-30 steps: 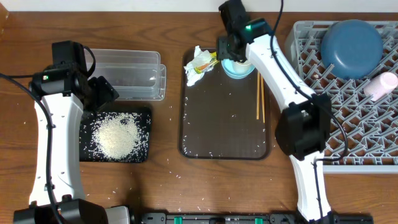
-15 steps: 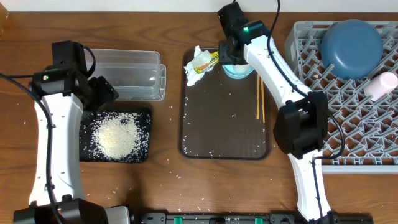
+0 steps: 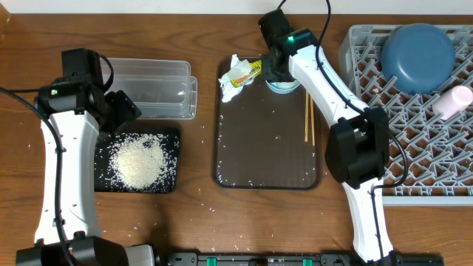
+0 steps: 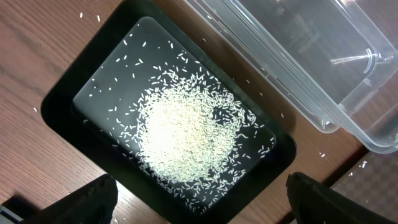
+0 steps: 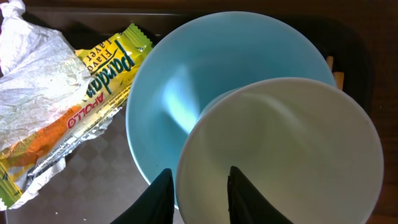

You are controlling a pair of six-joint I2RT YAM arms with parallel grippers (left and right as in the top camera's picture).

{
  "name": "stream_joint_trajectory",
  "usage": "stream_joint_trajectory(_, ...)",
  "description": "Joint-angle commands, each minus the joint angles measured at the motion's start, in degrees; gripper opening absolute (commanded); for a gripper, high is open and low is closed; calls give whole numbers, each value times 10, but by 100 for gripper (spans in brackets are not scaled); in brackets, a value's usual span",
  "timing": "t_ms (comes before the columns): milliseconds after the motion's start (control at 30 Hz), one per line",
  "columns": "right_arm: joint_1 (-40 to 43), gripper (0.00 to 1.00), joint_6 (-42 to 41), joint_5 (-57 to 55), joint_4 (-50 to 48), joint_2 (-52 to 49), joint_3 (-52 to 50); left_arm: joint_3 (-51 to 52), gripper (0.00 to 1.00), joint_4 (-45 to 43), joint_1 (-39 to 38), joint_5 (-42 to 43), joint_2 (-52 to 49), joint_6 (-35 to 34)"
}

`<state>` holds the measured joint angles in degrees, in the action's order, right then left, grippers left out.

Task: Sort waste into correct bins and load items into the dishwasher rack
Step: 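Lower the right gripper into the bowl and grip the white cup, then lift the white cup and carry it right over the grey rack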

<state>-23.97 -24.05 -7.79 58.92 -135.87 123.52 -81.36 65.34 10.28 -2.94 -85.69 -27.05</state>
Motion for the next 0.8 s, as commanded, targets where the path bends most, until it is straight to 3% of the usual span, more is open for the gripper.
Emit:
stream_joint_trajectory(0,-4,21,-4,-8,2,9,8,1,90,0,1,0,8,-3)
stream_joint_trajectory(167,-3,1,-4,-3,12,11,26,1,90,0,1,0,8,-3)
stream_joint_trajectory(433,-3,1,-4,8,22,56,55,1,90,0,1,0,8,-3)
stream_joint_trajectory(767,49,1,-3,7,88,207,62,1,90,0,1,0,8,-3)
